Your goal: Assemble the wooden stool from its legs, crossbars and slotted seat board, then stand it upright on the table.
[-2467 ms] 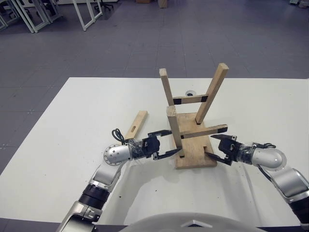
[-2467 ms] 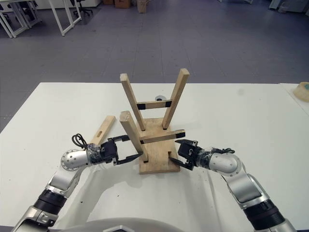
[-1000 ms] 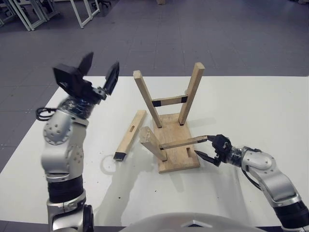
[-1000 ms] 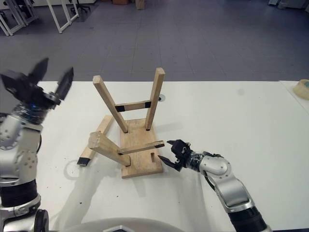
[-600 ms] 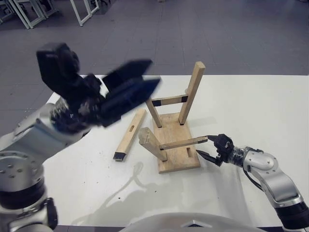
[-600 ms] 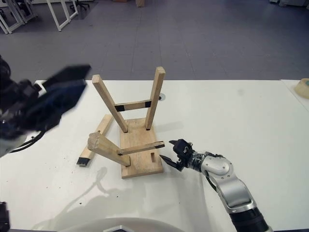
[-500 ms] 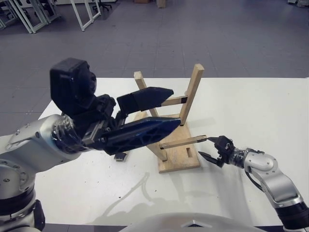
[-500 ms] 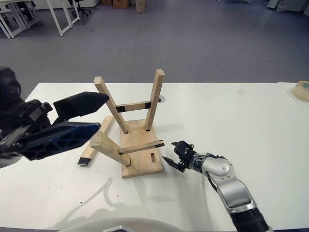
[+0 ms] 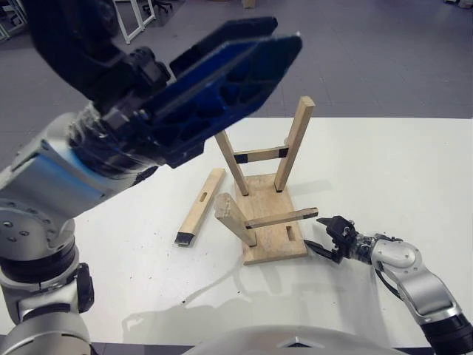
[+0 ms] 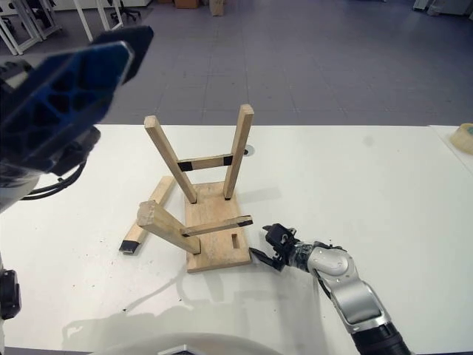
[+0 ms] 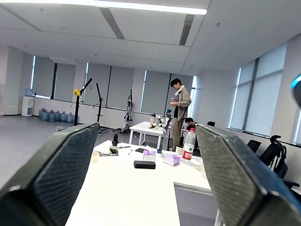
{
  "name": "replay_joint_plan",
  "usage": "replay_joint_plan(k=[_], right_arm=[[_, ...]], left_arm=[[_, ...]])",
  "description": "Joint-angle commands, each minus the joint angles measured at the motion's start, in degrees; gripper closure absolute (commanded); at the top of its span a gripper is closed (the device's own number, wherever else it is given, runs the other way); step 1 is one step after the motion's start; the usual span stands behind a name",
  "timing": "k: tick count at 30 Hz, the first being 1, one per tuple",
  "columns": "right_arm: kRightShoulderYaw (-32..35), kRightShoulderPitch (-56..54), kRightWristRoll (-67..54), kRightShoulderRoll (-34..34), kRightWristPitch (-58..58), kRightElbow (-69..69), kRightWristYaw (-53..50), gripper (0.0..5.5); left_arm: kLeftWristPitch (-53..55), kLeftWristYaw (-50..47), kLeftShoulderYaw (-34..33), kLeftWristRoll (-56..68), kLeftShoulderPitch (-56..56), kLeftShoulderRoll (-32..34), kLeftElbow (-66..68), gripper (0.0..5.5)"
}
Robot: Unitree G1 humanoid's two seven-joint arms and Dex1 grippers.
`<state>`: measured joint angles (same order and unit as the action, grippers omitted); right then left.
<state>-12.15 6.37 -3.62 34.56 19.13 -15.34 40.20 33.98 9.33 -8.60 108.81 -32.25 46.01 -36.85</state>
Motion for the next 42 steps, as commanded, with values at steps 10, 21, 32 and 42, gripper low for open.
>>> replay_joint_plan(k=[10,21,32,42], right_arm=[[-0.8,0.0,2.0,0.1,-0.1,0.9,-0.3,1.93],[0.1,-0.9,1.6,0.2,0.2,0.9,-0.2,1.93],[1.9,-1.8,1.3,-1.6,-0.3,1.4,-2.9,1.93],[2.1,-3.1,2.0,-1.7,-0.2,2.9,-3.1,1.93]], left_arm=[[5.9,8.1,9.7,-22.6,13.5,-7.4,8.1,1.74],[5.1,9.8,-1.5,-8.9,6.0,-3.7,-0.2,1.74],[-3.7,2.8,-5.3,-45.9,21.1,-4.8,5.3,1.74],[-12.1,6.5,3.2,-72.8,41.3,-15.3,17.0,1.15]])
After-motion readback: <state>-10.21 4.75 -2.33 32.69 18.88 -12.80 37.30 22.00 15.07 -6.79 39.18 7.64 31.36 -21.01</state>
